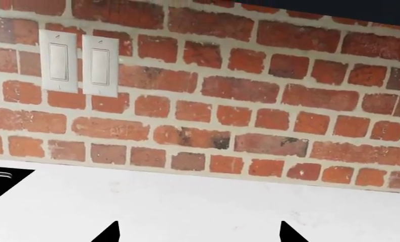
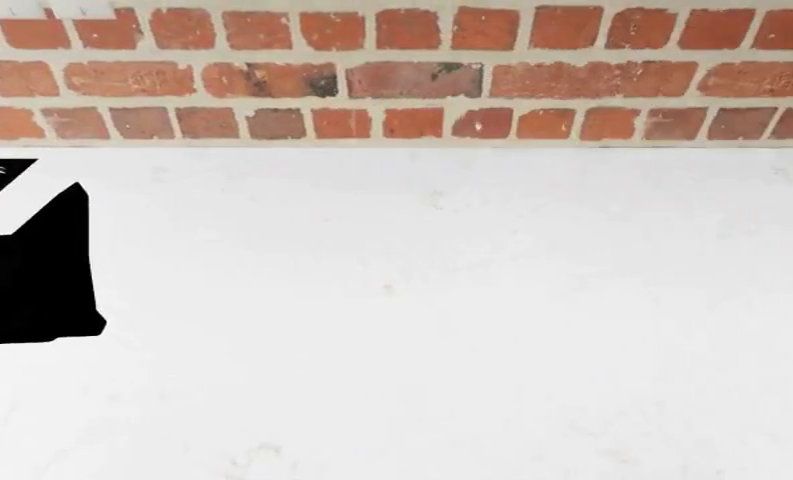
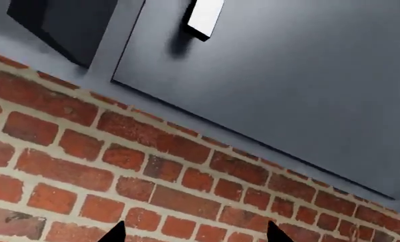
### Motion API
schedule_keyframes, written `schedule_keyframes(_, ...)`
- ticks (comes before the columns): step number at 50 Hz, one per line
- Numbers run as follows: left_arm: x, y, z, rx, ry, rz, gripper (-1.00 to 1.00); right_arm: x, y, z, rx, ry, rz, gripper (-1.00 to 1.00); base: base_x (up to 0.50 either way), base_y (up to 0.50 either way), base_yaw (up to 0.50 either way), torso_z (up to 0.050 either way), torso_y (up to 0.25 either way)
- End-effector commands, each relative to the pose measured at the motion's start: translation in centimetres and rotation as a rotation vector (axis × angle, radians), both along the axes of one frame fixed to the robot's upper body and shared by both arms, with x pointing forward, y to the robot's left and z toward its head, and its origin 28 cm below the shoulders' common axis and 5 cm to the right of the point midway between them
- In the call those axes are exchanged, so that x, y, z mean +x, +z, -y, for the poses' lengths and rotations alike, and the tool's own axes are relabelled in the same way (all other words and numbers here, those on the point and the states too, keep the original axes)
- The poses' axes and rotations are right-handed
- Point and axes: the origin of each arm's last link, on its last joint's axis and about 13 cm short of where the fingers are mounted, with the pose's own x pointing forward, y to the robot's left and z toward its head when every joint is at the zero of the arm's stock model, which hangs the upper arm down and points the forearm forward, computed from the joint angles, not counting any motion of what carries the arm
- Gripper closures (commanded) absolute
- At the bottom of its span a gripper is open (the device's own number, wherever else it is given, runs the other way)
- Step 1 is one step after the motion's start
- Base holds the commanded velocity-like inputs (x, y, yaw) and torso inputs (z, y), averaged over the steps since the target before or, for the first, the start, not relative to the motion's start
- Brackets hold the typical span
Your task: Pick and place the shaker into the drawer. Then close the cabinet.
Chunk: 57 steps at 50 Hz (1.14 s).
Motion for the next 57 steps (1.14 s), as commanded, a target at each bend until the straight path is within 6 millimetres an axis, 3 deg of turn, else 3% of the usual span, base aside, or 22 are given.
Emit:
schedule_keyframes(1, -0.3, 0.5, 0.0, -0.008, 0.005, 0.018, -1.0, -0.2, 6.0, 1.1, -0.112, -0.116, 0.13, -1.0, 0.0, 0.0, 0.0, 0.0, 0.0)
schedule_keyframes(2, -0.4, 0.5, 0.1, -0.008, 0.002, 0.018, -1.0, 0.7, 6.7, 0.3, -0.168, -0.081, 0.136, -1.0, 0.0, 0.0, 0.0, 0.0, 0.0)
schedule_keyframes(3, -0.4, 0.5, 0.1, -0.009, 0.0, 0.018, -1.0, 2.1, 7.9, -2.3, -0.253, 0.003, 0.114, -1.0, 0.0, 0.0, 0.0, 0.0, 0.0)
schedule_keyframes(4, -0.4, 0.5, 0.1, -0.01, -0.002, 0.018, -1.0, 5.6, 9.3, -4.5, -0.069, 0.267, 0.085, -1.0, 0.0, 0.0, 0.0, 0.0, 0.0)
schedule_keyframes(5, -0.4, 0.5, 0.1, -0.011, -0.002, 0.018, -1.0, 6.3, 12.5, -6.3, 0.097, 0.512, 0.179, -1.0, 0.0, 0.0, 0.0, 0.0, 0.0)
schedule_keyframes(7, -0.2, 0.2, 0.2, -0.013, 0.002, 0.011, -1.0, 2.8, 18.1, -10.8, 0.192, 1.0, 0.545, -1.0, 0.0, 0.0, 0.0, 0.0, 0.0)
schedule_keyframes(8, -0.1, 0.0, 0.1, -0.013, 0.006, 0.007, -1.0, 2.6, 18.9, -13.9, 0.064, 1.071, 0.572, -1.0, 0.0, 0.0, 0.0, 0.0, 0.0)
schedule_keyframes(12, 0.6, -1.7, -0.4, -0.004, 0.033, -0.04, -1.0, 4.5, 20.6, -11.6, -0.344, 0.83, 0.433, -1.0, 0.01, 0.0, 0.01, 0.009, 0.0)
schedule_keyframes(15, 0.9, -3.0, -0.8, -0.004, 0.053, -0.072, -1.0, 4.3, 21.3, -9.2, -0.58, 0.665, 0.271, -1.0, 0.02, 0.01, 0.02, 0.008, 0.0)
schedule_keyframes(17, 1.0, -3.5, -1.1, -0.008, 0.063, -0.085, -1.0, 3.6, 21.5, -8.0, -0.538, 0.361, 0.313, -1.0, 0.0, 0.0, 0.0, 0.0, 0.0)
schedule_keyframes(22, 1.4, -4.3, -1.8, -0.021, 0.086, -0.106, -1.0, 5.7, 21.5, -9.8, -0.561, 0.454, 0.313, -1.0, 0.0, 0.0, 0.0, 0.0, 0.0)
schedule_keyframes(28, 1.2, -4.2, -2.4, -0.038, 0.098, -0.105, -1.0, 9.8, 21.2, -10.7, -0.592, 0.466, 0.246, -1.0, 0.0, 0.0, 0.0, 0.0, 0.0)
schedule_keyframes(38, 1.0, -4.2, -3.5, -0.052, 0.15, -0.104, -1.0, 16.8, 18.3, -7.9, -0.489, 0.285, -0.006, -1.0, 0.0, 0.0, 0.0, 0.0, 0.0)
schedule_keyframes(48, 0.6, -3.6, -5.0, -0.029, 0.247, -0.1, -1.0, 16.8, 18.3, -7.9, -0.489, 0.285, -0.006, -1.0, 0.01, 0.0, 0.0, 0.001, 0.0)
schedule_keyframes(57, 1.2, -3.4, -4.4, -0.017, 0.24, -0.099, -1.0, 16.8, 18.3, -7.9, -0.489, 0.285, -0.006, -1.0, 0.02, 0.01, 0.01, 0.003, 0.0)
